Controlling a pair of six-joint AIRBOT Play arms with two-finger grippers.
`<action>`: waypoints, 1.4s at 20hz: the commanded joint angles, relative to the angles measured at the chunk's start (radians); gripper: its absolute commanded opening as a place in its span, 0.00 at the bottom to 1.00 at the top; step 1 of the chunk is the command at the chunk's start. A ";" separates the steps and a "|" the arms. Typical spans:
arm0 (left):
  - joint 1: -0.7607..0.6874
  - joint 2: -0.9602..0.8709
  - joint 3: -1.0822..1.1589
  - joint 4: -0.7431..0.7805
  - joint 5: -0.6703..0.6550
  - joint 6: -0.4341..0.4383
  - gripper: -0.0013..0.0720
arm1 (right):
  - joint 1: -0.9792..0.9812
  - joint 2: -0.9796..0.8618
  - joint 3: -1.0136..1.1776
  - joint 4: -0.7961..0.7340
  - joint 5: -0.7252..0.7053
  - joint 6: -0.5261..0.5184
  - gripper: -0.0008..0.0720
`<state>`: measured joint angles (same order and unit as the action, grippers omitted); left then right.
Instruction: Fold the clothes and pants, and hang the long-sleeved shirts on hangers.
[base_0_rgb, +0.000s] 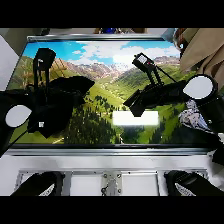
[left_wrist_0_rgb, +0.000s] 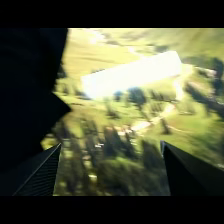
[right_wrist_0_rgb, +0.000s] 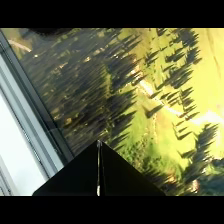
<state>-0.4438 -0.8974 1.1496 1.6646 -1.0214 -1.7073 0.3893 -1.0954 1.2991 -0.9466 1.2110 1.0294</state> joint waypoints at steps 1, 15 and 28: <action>0.090 -0.124 0.001 0.143 0.036 0.006 0.96 | 0.001 -0.001 0.000 0.000 0.000 0.000 0.04; 0.263 -0.772 0.001 0.144 0.242 -0.021 0.96 | 0.001 -0.001 0.000 0.000 0.000 0.000 0.04; -0.015 -0.307 0.002 0.140 0.247 -0.047 0.04 | 0.001 -0.002 0.000 0.157 -0.003 -0.031 0.04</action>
<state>-0.3450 -1.3308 1.1503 1.8057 -0.7795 -1.7531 0.3893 -1.0977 1.2991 -0.8749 1.2095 1.0271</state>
